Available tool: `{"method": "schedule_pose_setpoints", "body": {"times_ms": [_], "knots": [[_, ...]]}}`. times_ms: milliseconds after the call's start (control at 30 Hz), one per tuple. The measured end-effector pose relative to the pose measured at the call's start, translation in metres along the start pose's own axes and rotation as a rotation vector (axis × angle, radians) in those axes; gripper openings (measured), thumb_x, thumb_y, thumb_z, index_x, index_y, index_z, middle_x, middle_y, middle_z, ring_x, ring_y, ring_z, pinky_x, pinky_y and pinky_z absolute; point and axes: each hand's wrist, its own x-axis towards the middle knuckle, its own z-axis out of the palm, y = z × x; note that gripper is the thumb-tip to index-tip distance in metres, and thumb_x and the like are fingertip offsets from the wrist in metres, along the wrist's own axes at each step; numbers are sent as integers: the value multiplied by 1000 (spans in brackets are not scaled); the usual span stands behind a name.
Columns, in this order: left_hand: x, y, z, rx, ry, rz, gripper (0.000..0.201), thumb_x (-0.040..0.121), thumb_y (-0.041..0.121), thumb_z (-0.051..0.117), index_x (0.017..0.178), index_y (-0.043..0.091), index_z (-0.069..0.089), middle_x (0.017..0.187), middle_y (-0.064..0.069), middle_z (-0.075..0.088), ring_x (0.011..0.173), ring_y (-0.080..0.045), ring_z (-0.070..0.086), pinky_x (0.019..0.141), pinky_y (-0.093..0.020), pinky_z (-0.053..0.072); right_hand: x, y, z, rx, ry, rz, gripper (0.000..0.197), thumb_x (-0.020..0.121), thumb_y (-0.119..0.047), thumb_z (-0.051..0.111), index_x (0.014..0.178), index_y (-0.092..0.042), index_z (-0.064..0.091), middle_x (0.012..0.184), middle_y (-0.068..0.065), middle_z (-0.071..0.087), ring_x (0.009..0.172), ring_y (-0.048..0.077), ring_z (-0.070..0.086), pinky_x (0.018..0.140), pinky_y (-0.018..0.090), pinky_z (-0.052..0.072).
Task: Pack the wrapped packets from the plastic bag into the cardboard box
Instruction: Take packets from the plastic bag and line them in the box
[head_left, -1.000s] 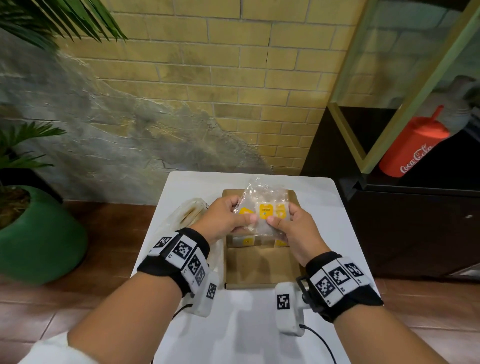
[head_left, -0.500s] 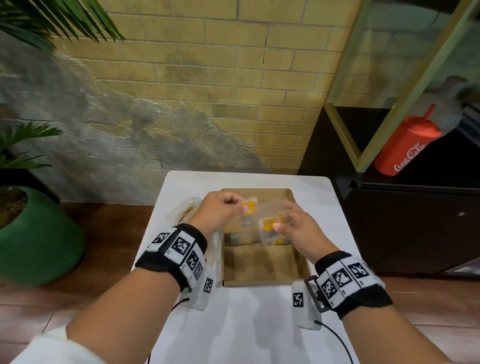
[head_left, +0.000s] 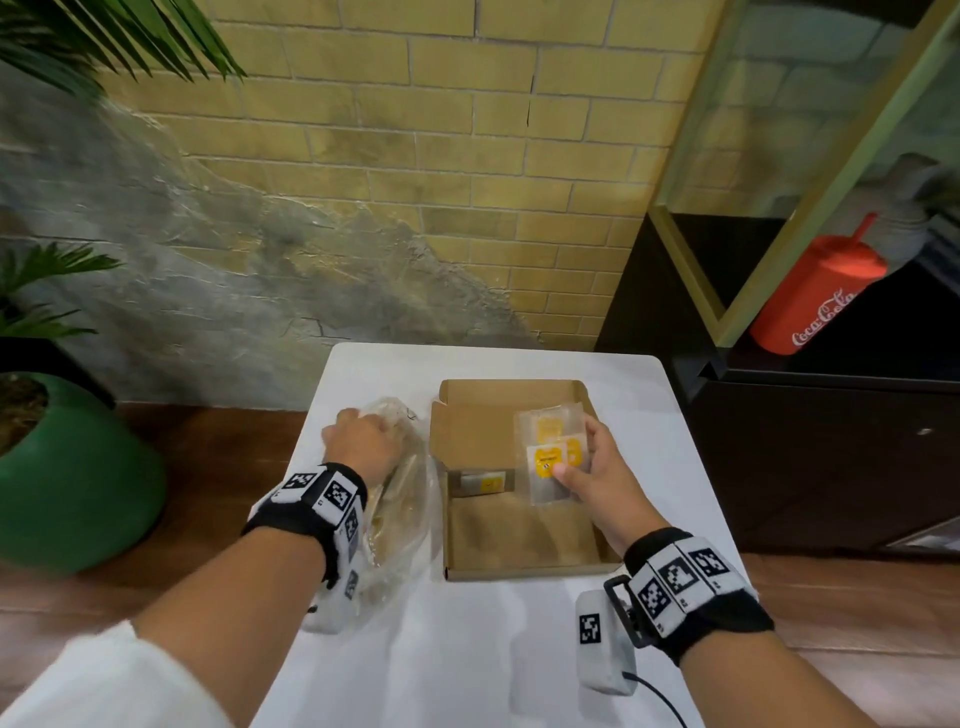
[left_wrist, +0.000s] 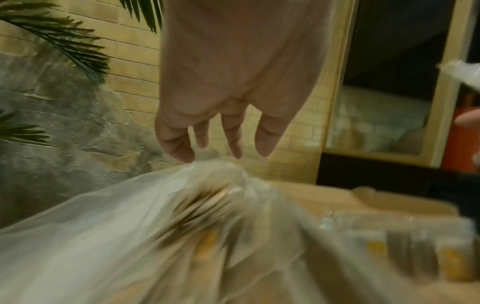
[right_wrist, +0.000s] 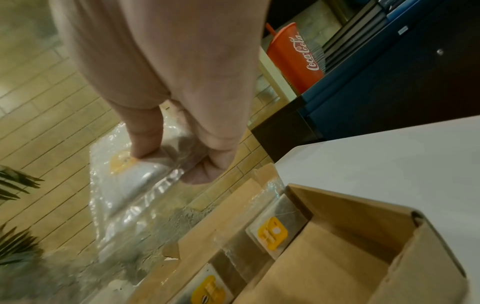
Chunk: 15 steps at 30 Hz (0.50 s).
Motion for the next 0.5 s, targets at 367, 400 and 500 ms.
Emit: {"method": "schedule_pose_setpoints", "body": {"times_ms": [367,400,500], "knots": [[26,-27,3,-204,87,-42,33,87,8,52,119,11,61,126,-11,59,116,-30,55,95,-32,43,6,0,-1,-80,-1,-22,16,90,-3,54,84,-18,56,81,-3,60,72,8,57,65,19,44],[27,-28,-1,-257,145,-19,30,87,9,54,116,12,64,125,-9,61,114,-28,56,93,-30,43,6,1,-1,-89,0,-21,15,90,-4,54,83,-17,55,80,-2,60,72,9,56,65,19,44],[24,-21,-12,-502,264,41,22,86,1,53,100,10,67,104,-7,65,100,-25,60,80,-26,42,6,5,1,-67,-21,-15,16,91,-4,54,92,-20,57,94,4,65,85,15,62,75,27,51]]}}
